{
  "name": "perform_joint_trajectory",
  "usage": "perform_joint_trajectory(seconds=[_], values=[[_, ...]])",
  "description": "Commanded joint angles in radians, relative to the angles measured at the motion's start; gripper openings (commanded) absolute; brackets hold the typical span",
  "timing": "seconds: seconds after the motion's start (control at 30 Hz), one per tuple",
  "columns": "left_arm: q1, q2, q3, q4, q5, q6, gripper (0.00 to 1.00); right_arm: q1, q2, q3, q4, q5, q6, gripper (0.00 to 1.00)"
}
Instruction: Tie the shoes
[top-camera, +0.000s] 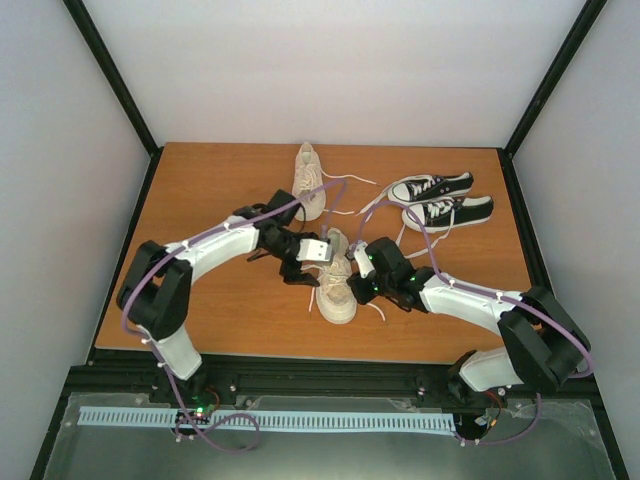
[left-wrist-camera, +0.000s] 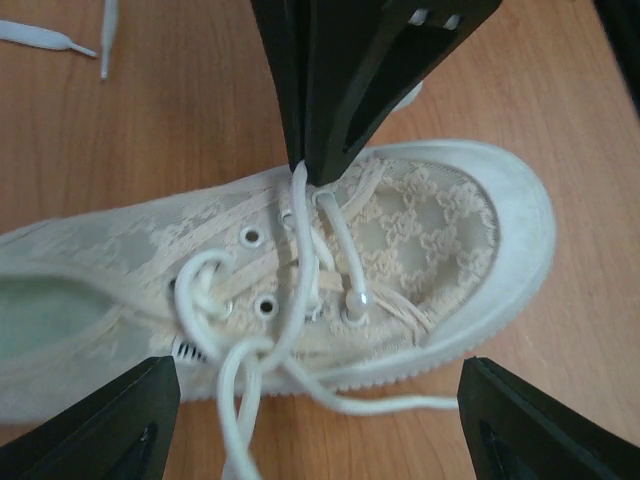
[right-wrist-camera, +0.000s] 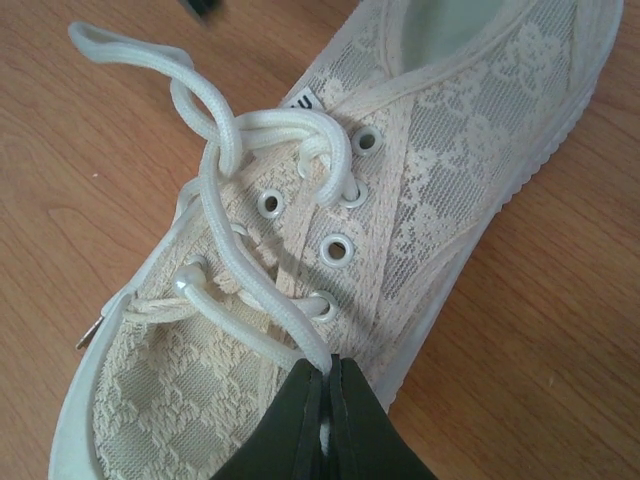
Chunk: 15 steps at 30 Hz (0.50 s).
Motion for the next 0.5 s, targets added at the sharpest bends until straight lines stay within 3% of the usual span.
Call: perform_joint_trajectory(seconds=[0.0, 0.13, 0.3, 0.47], values=[[-0.029, 0.068, -0.005, 0.193, -0.049, -0.048, 0.79, -0.007, 0.008, 0.023, 0.030, 0.001, 0.019, 0.03], [-0.048, 0.105, 0.017, 0.227, -0.070, -0.051, 0.72, -0.007, 0.013, 0.020, 0.043, -0.003, 0.023, 0.03], [-0.062, 0.155, 0.041, 0.218, -0.094, -0.057, 0.52, -0.007, 0.007, 0.013, 0.054, -0.004, 0.030, 0.03], [-0.062, 0.170, 0.062, 0.172, -0.049, -0.062, 0.39, -0.010, 0.006, 0.010, 0.050, -0.001, 0.027, 0.03]])
